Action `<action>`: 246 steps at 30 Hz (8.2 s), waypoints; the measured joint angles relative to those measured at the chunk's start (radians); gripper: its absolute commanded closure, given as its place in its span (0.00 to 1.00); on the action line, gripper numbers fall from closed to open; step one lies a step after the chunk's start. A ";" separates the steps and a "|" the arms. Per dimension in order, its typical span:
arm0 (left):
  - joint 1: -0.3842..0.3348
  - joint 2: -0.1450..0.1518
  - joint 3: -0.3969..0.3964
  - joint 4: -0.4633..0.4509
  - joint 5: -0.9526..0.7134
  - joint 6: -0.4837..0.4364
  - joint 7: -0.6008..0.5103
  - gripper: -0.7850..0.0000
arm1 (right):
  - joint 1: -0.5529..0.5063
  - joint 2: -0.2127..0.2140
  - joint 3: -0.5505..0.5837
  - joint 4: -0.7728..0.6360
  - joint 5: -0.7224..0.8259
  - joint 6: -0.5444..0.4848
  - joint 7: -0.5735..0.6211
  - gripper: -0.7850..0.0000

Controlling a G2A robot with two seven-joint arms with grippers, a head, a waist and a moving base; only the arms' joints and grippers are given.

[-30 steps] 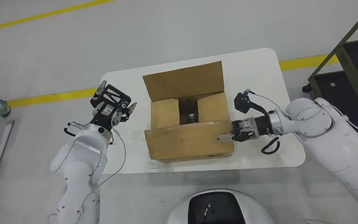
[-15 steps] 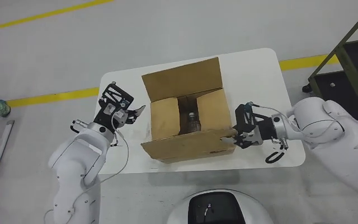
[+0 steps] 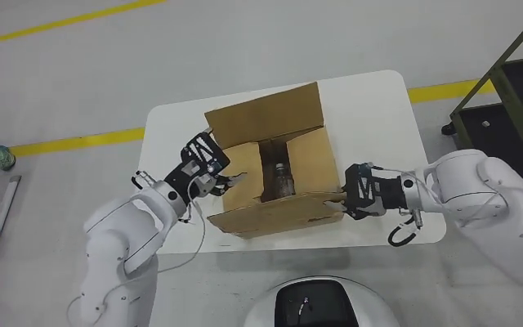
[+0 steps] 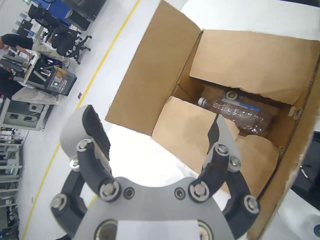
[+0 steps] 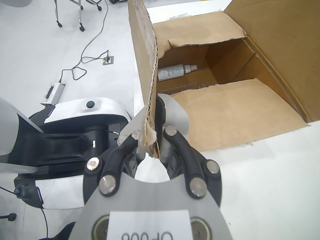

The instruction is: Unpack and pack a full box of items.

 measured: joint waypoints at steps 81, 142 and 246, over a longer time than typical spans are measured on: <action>0.043 0.137 0.030 -0.085 -0.054 -0.159 0.093 0.00 | 0.062 0.007 -0.307 0.126 0.305 -0.054 0.067 1.00; -0.173 0.093 0.449 0.043 0.079 0.094 -0.295 0.00 | -0.356 0.031 0.224 -0.013 -0.076 0.387 -0.438 1.00; -0.071 0.064 0.225 0.201 0.584 0.249 -0.536 0.00 | 0.023 -0.119 -0.136 0.215 -0.195 0.249 -0.317 1.00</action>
